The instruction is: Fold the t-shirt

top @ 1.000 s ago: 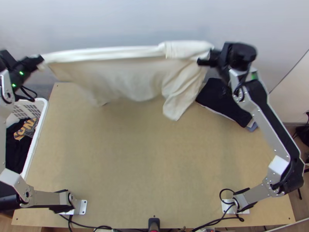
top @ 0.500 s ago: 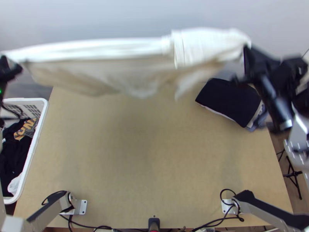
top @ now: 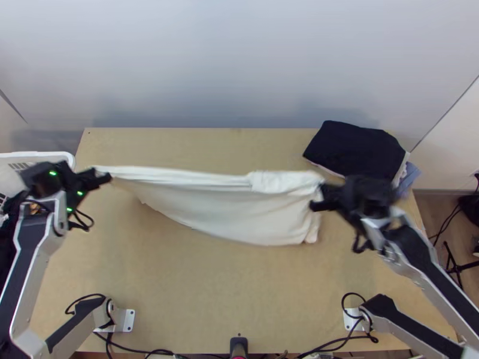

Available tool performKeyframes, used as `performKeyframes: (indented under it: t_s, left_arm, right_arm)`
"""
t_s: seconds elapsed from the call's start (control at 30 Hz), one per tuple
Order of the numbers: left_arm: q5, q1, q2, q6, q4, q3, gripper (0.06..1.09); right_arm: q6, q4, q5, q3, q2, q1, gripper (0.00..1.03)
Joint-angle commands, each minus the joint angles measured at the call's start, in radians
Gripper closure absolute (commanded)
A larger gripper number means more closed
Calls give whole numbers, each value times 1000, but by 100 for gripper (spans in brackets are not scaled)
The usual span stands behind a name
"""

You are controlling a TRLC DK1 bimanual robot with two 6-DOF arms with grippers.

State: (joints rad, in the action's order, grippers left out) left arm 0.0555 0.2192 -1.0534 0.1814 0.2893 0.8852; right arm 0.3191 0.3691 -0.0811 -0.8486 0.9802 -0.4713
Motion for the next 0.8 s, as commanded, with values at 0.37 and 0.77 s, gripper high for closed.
performKeyframes:
  t_s: [0.37,0.77]
  left_arm:
    - [4,-38,-304,-46,-185,-132,105]
    - [-5,-43,-316,-51,-185,-111,105]
  right_arm:
    - [167,-280,95,123,603,-35,100]
    - [49,-183,95,28,489,14,71]
